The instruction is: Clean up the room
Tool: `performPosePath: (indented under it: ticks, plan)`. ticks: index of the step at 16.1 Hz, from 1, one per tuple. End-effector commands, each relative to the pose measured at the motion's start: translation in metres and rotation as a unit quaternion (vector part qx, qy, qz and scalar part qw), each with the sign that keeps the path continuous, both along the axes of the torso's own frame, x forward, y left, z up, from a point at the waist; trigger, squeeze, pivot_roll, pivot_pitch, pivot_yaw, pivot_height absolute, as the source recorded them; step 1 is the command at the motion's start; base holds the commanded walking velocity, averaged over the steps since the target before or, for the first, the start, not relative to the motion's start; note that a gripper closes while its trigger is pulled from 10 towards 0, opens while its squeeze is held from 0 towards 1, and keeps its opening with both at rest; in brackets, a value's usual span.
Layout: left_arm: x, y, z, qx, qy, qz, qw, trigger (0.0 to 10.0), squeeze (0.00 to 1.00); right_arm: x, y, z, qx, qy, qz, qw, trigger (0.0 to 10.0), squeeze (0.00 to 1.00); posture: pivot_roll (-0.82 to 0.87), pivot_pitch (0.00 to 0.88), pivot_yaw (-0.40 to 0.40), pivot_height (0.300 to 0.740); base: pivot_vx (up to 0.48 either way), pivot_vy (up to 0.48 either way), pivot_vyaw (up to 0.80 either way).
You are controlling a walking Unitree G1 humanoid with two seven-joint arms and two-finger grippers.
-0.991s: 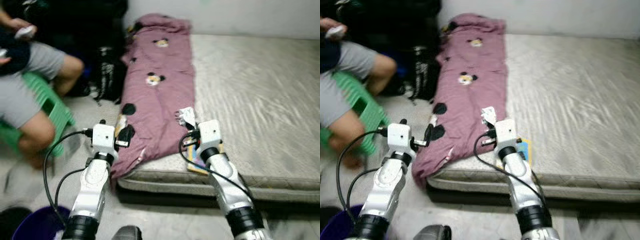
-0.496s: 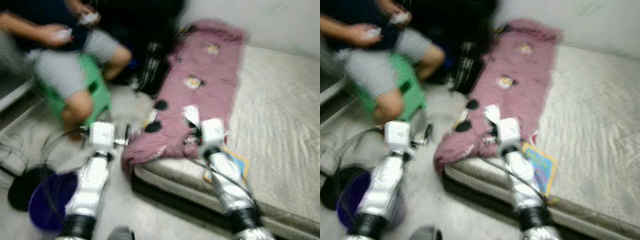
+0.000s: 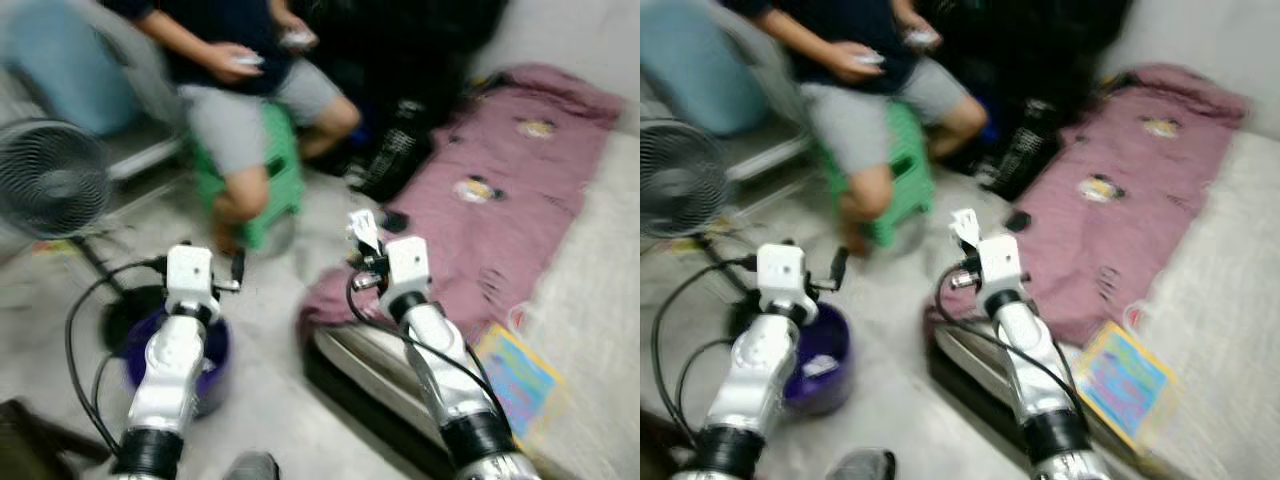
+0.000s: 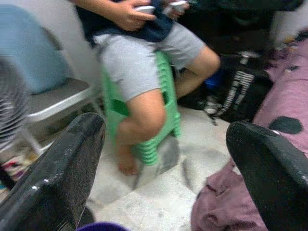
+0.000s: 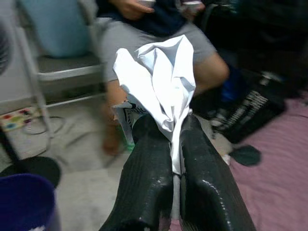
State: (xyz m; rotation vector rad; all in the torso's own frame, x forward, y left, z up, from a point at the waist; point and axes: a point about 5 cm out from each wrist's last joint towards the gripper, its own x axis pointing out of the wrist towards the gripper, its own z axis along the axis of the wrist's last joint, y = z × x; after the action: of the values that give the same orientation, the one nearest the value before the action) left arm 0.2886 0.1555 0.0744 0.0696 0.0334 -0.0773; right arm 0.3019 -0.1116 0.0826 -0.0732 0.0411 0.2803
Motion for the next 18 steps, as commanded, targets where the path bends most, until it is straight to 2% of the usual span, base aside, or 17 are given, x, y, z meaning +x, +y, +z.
performPosePath:
  ticks: [1,13,16,18]
  plan:
    - [0.0008,-0.0011,0.0006,0.007,0.001,-0.002,1.0,10.0,0.0,0.0011,-0.0022,0.0018,0.003,-0.002,-0.003,1.0,10.0,0.0,0.06,0.0,-0.007,0.74,0.0,0.0,0.8]
    - [0.0023,0.0001,0.001,0.006,0.001,0.004,1.0,10.0,0.0,0.0025,-0.0013,0.0022,0.001,-0.005,0.001,1.0,10.0,0.0,0.07,0.0,-0.01,0.74,0.0,0.0,0.8]
    - [0.002,-0.0004,0.0008,0.007,0.0,0.001,1.0,10.0,0.0,0.0022,-0.0015,0.0017,0.004,-0.004,-0.001,1.0,10.0,0.0,0.07,0.0,-0.01,0.74,0.0,0.0,0.0]
    - [0.0019,-0.0013,0.001,0.007,-0.001,-0.001,1.0,10.0,0.0,0.0017,-0.0006,0.0025,-0.005,-0.01,0.004,1.0,10.0,0.0,0.07,0.0,-0.01,0.74,0.0,0.0,0.62]
